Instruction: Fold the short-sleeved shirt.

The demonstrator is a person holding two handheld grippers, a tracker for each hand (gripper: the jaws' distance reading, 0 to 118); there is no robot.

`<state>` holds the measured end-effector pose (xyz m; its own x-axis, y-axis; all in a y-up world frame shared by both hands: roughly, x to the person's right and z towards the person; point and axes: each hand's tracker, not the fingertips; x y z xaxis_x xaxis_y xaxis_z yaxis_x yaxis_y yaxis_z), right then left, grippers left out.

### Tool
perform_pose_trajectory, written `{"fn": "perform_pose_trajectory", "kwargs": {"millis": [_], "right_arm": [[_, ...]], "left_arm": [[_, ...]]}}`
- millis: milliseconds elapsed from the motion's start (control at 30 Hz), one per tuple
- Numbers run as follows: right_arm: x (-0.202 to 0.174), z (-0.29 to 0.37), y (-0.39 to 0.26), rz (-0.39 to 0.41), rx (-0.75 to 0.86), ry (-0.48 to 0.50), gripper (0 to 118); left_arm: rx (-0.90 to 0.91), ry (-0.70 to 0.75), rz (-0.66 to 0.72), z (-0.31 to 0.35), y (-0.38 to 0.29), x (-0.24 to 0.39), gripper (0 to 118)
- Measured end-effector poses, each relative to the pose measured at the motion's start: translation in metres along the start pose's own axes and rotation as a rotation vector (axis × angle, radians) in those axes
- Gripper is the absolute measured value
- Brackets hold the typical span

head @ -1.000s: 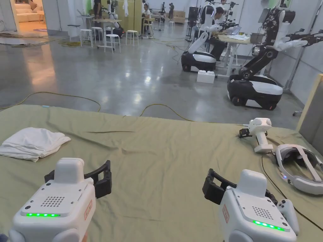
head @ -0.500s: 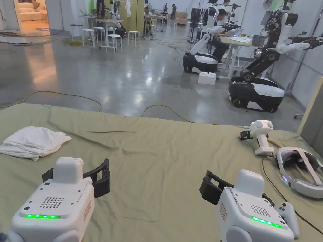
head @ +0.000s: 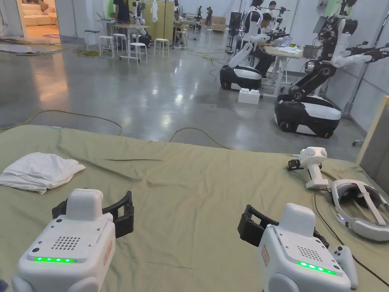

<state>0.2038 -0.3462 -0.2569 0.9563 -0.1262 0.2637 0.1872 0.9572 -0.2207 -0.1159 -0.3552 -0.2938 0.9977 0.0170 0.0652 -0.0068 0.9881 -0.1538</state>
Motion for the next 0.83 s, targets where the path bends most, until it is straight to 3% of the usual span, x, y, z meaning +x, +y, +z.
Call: {"fn": "perform_pose_trajectory", "kwargs": {"millis": [500, 833], "right_arm": [[0.002, -0.003, -0.002, 0.002, -0.018, -0.022, 109], [0.01, -0.011, 0.003, -0.072, -0.085, 0.028, 109]], "left_arm": [[-0.029, -0.025, 0.023, -0.002, -0.003, -0.006, 85], [-0.04, -0.025, 0.01, -0.003, -0.008, -0.006, 85]]}}
